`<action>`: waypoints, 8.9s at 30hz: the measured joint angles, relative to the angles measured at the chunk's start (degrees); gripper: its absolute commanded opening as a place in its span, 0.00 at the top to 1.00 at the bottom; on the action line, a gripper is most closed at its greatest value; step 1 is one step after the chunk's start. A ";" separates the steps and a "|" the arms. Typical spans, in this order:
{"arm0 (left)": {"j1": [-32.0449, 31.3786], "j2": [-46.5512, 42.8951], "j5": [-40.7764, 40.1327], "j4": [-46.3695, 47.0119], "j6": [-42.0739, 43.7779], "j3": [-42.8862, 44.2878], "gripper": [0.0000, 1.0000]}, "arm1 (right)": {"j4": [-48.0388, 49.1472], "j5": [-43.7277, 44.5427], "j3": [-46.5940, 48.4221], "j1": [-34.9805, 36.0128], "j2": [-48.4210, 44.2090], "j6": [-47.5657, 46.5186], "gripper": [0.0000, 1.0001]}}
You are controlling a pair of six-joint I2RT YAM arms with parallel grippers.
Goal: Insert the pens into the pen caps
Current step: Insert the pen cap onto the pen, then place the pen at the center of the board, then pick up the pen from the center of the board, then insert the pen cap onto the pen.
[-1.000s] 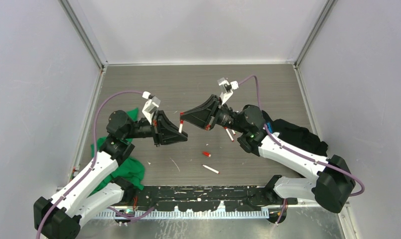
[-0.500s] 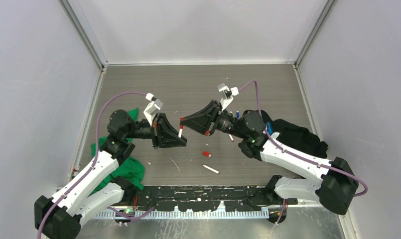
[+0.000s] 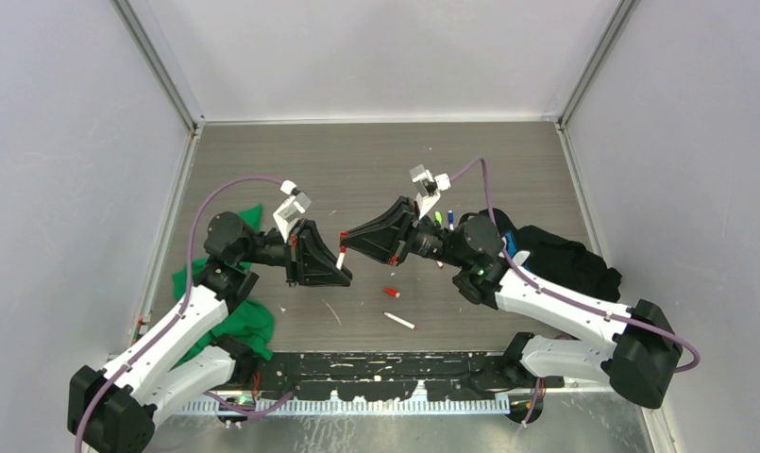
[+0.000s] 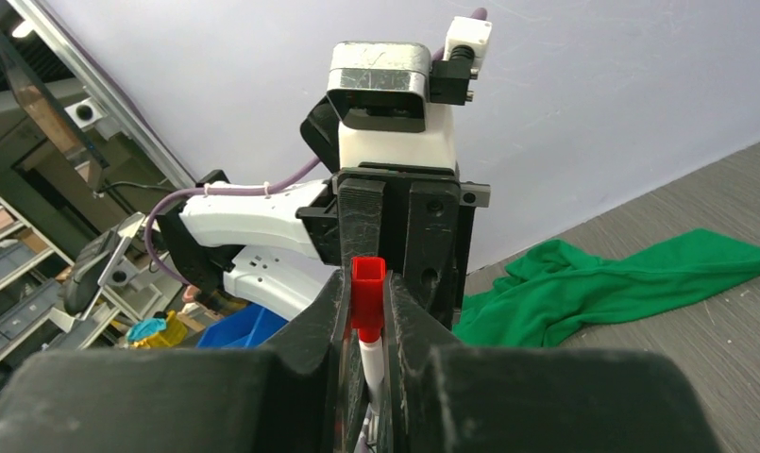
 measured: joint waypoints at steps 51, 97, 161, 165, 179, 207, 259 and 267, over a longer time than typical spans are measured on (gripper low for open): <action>2.62 -9.97 0.35 -19.80 11.30 -1.03 1.00 | -4.35 18.03 -1.92 13.51 0.00 -4.76 0.99; 6.16 -11.65 -58.05 -49.96 36.92 12.09 0.02 | -73.13 33.57 21.20 -11.76 27.36 -32.96 0.99; 6.16 -13.07 -65.09 -50.84 35.28 11.93 0.02 | -65.51 37.42 2.99 16.57 22.82 -25.09 0.99; 6.16 -13.64 -65.59 -50.66 35.01 11.58 0.02 | -64.57 36.72 2.16 16.57 20.41 -24.44 0.99; 6.16 -21.79 -47.65 -37.13 4.22 -1.29 0.06 | -35.95 43.82 0.09 16.57 1.14 -5.99 0.99; -4.57 -11.21 -39.01 -23.21 -10.86 -7.56 0.66 | -15.85 48.35 -1.81 16.46 2.32 2.29 0.99; 7.48 -10.12 -44.92 -51.21 36.06 11.39 1.00 | -47.95 48.48 -7.45 13.94 13.68 10.21 0.27; 7.13 -10.29 -45.53 -51.25 36.85 11.39 1.00 | -47.56 49.53 -7.43 13.94 16.72 10.51 0.27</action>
